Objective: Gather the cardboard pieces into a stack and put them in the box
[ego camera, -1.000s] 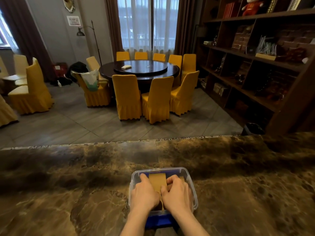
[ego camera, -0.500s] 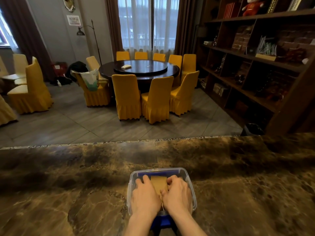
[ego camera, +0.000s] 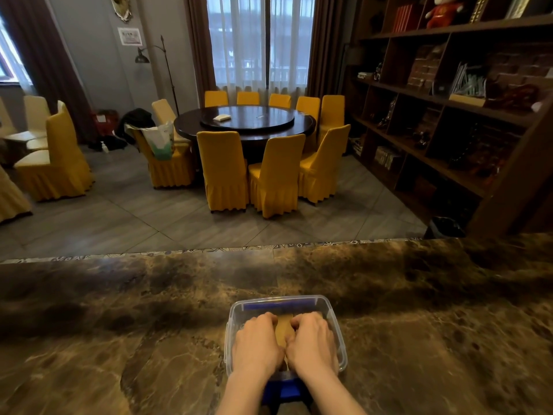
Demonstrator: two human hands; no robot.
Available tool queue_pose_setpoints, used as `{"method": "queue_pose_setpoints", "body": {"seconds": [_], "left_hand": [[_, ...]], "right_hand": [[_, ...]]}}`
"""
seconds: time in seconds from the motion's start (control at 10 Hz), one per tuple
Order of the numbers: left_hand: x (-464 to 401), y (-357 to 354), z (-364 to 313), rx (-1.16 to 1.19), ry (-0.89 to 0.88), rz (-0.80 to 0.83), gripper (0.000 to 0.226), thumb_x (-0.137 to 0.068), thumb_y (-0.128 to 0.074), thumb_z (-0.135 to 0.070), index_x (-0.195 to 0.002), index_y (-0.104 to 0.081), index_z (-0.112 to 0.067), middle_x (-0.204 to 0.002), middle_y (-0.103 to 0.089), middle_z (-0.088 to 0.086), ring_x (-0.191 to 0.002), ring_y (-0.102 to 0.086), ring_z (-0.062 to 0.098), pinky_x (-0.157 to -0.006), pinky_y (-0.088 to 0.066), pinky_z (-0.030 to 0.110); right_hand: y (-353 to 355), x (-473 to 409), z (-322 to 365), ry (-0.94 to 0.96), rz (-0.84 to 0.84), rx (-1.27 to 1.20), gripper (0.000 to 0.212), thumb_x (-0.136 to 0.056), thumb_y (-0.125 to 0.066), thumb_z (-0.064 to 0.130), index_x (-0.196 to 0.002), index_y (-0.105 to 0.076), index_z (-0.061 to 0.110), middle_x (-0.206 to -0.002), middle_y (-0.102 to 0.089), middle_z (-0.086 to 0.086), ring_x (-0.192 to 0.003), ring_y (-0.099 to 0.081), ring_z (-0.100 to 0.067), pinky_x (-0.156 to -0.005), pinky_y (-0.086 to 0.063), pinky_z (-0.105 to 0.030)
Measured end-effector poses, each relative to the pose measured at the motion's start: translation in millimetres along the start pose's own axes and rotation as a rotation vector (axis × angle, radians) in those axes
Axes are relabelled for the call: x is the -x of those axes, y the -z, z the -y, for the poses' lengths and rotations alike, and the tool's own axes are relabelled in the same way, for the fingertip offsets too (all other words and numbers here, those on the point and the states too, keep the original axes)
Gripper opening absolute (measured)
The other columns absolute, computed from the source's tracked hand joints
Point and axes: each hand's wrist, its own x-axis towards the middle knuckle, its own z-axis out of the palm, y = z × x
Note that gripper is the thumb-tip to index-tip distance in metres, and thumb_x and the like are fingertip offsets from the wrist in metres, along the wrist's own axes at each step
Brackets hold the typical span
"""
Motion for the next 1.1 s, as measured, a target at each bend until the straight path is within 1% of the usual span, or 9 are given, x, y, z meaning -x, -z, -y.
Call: {"method": "queue_pose_setpoints", "body": {"seconds": [0.1,0.2,0.3,0.4,0.5,0.7,0.9,1.0,1.1], "left_hand": [[2,1,1,0.005,0.008,0.018,0.051,-0.089,-0.069,-0.032,-0.137,-0.052,-0.033,-0.128,-0.068,-0.003,-0.116,-0.066,0.018,-0.103,-0.056,0.039],[3,2,5,0.022,0.019,-0.013,0.068,-0.087,-0.072,-0.027,-0.146,-0.038,-0.033,-0.126,-0.069,-0.004,-0.112,-0.067,0.017,-0.101,-0.057,0.037],[3,7,8,0.018,0.041,-0.106,0.072,-0.090,-0.073,-0.029,-0.150,-0.033,-0.028,-0.129,-0.068,-0.001,-0.117,-0.066,0.020,-0.102,-0.054,0.037],[3,3,10,-0.004,0.079,-0.064,0.050,-0.092,-0.068,-0.036,-0.137,-0.050,-0.022,-0.128,-0.069,0.002,-0.119,-0.064,0.023,-0.103,-0.053,0.038],[7,-2,8,-0.034,0.083,0.013,0.033,-0.090,-0.065,-0.043,-0.116,-0.065,-0.023,-0.120,-0.072,0.002,-0.113,-0.066,0.024,-0.099,-0.056,0.038],[6,-11,14,-0.011,0.097,0.028,0.029,-0.087,-0.067,-0.037,-0.111,-0.067,-0.022,-0.117,-0.072,0.003,-0.110,-0.067,0.025,-0.098,-0.057,0.040],[8,-2,13,0.056,0.085,0.068,0.045,-0.091,-0.065,-0.036,-0.132,-0.054,-0.021,-0.129,-0.067,0.005,-0.118,-0.063,0.026,-0.103,-0.054,0.041],[22,13,4,0.017,0.012,0.001,0.054,-0.094,-0.061,-0.040,-0.142,-0.041,-0.024,-0.126,-0.069,0.001,-0.118,-0.064,0.022,-0.103,-0.054,0.039],[40,36,-5,-0.048,-0.094,-0.143,0.054,-0.096,-0.058,-0.047,-0.145,-0.040,-0.030,-0.131,-0.066,-0.006,-0.119,-0.062,0.015,-0.101,-0.052,0.033]], "right_hand": [[5,3,5,-0.020,0.035,-0.020,0.030,-0.087,-0.072,0.025,-0.116,-0.067,0.029,-0.118,-0.067,0.004,-0.105,-0.064,-0.014,-0.089,-0.059,-0.032],[18,5,3,0.064,0.003,-0.015,0.031,-0.091,-0.068,0.026,-0.121,-0.064,0.027,-0.121,-0.065,0.005,-0.111,-0.061,-0.014,-0.094,-0.055,-0.028],[34,8,-3,0.258,-0.073,0.054,0.028,-0.098,-0.058,0.030,-0.125,-0.062,0.026,-0.125,-0.060,0.005,-0.116,-0.056,-0.012,-0.098,-0.049,-0.025],[36,14,-7,0.337,0.005,0.143,0.029,-0.100,-0.053,0.034,-0.123,-0.065,0.023,-0.128,-0.059,0.003,-0.119,-0.053,-0.014,-0.104,-0.047,-0.029],[30,18,-9,0.310,0.123,0.242,0.030,-0.100,-0.048,0.038,-0.116,-0.068,0.020,-0.129,-0.058,-0.001,-0.121,-0.050,-0.020,-0.106,-0.045,-0.037],[27,23,-21,0.349,0.086,0.217,0.036,-0.102,-0.040,0.035,-0.113,-0.071,0.020,-0.124,-0.060,0.002,-0.114,-0.049,-0.018,-0.101,-0.045,-0.034],[33,26,-21,0.361,0.103,0.197,0.034,-0.102,-0.042,0.035,-0.114,-0.070,0.022,-0.122,-0.062,0.003,-0.113,-0.051,-0.017,-0.101,-0.046,-0.034],[44,28,-18,0.400,0.058,0.167,0.030,-0.100,-0.047,0.039,-0.118,-0.067,0.026,-0.121,-0.061,0.006,-0.114,-0.052,-0.013,-0.101,-0.048,-0.032],[64,32,-17,0.423,-0.020,0.129,0.030,-0.097,-0.053,0.042,-0.124,-0.062,0.031,-0.123,-0.059,0.011,-0.112,-0.052,-0.007,-0.099,-0.047,-0.025]]}}
